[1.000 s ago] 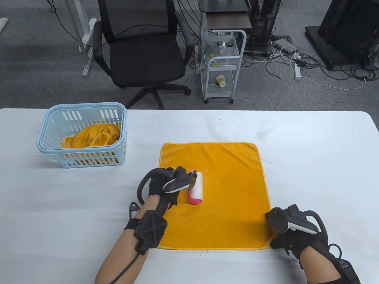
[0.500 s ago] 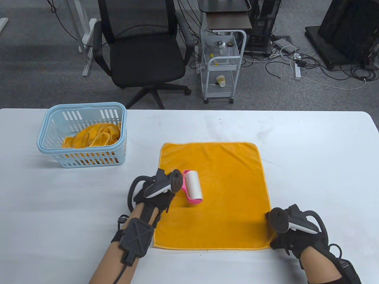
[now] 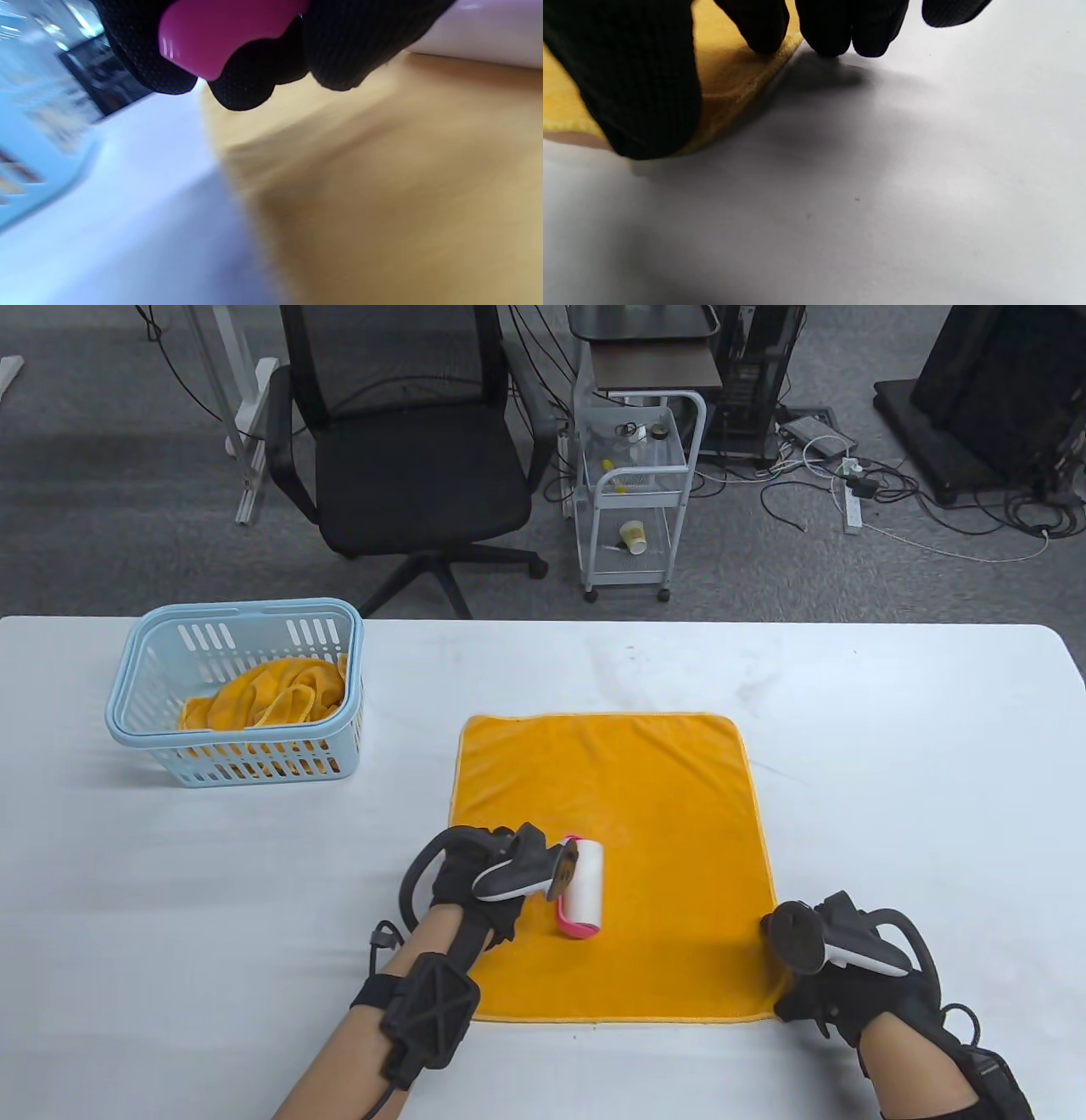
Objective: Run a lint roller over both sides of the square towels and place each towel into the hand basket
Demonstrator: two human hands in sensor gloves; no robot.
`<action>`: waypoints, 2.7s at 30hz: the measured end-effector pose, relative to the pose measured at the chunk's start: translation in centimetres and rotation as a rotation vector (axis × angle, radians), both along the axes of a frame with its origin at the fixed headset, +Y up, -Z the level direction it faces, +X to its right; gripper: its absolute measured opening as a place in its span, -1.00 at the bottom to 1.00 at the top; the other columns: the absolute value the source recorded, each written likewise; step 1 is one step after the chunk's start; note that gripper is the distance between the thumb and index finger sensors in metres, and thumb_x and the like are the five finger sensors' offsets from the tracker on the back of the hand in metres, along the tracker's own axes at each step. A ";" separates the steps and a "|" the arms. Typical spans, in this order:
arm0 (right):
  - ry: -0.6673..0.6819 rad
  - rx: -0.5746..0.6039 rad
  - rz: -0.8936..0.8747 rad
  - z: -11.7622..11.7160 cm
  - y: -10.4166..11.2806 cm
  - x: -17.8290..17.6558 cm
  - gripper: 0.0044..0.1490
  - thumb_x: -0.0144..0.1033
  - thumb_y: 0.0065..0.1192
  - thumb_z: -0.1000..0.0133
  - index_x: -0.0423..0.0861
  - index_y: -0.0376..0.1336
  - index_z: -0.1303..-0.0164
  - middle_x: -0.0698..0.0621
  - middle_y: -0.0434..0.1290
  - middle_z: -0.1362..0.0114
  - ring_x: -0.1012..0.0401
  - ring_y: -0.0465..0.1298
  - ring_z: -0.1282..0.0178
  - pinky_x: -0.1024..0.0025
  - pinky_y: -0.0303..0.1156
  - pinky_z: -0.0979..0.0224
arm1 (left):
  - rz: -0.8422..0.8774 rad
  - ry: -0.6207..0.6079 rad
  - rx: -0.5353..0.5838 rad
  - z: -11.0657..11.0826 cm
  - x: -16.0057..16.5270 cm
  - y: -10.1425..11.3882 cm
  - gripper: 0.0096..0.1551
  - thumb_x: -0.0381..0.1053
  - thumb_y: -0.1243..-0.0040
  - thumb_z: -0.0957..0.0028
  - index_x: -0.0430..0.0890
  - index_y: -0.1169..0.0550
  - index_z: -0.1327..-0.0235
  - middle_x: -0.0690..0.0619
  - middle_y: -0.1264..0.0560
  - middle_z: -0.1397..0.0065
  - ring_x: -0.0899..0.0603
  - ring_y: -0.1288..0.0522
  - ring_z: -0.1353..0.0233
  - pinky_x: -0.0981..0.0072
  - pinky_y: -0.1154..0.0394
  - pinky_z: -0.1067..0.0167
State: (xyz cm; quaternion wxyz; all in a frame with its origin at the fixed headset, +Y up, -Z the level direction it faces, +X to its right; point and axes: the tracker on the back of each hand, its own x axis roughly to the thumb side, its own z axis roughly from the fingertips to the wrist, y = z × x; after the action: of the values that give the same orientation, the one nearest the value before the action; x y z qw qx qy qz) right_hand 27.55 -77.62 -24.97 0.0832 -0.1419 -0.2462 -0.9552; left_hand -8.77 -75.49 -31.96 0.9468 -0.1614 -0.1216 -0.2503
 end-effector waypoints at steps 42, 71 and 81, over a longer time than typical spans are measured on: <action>-0.009 -0.005 0.011 0.1 -0.1 -0.2 0.28 0.18 0.61 0.06 -0.05 -0.01 -0.72 -0.27 0.04 -0.73 -0.31 0.11 -0.67 -0.45 0.10 -0.49 | 0.172 0.184 -0.104 6.5 -11.0 -0.5 -0.54 0.03 -0.31 -0.11 0.19 -0.38 -0.23 0.09 -0.48 -0.38 -0.17 -0.60 -0.28 -0.24 -0.49 -0.33; -0.030 -0.018 -0.005 0.0 -0.2 -0.3 0.29 0.19 0.59 0.06 -0.07 -0.02 -0.72 -0.29 0.02 -0.73 -0.32 0.11 -0.66 -0.44 0.11 -0.49 | 0.716 0.751 0.176 5.6 -25.6 -2.5 -0.37 0.13 -0.12 -0.11 0.07 -0.27 -0.45 -0.18 -0.21 -0.67 -0.53 -0.24 -0.60 -0.44 -0.25 -0.40; -0.022 -0.021 -0.011 -0.1 -0.2 -0.2 0.29 0.19 0.59 0.05 -0.07 -0.03 -0.72 -0.29 0.02 -0.73 -0.31 0.12 -0.66 -0.44 0.11 -0.49 | 0.590 0.784 0.104 5.2 -24.9 -3.9 -0.31 0.10 -0.11 -0.12 -0.01 -0.26 -0.51 -0.22 -0.09 -0.71 -0.53 -0.10 -0.64 -0.46 -0.17 -0.43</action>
State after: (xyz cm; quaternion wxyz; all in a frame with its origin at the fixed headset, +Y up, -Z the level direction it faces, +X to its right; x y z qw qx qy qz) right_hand 27.37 -77.81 -25.04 0.0739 -0.1336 -0.2563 -0.9545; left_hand -33.65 -79.41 -26.79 0.9587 -0.1546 0.2159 0.1023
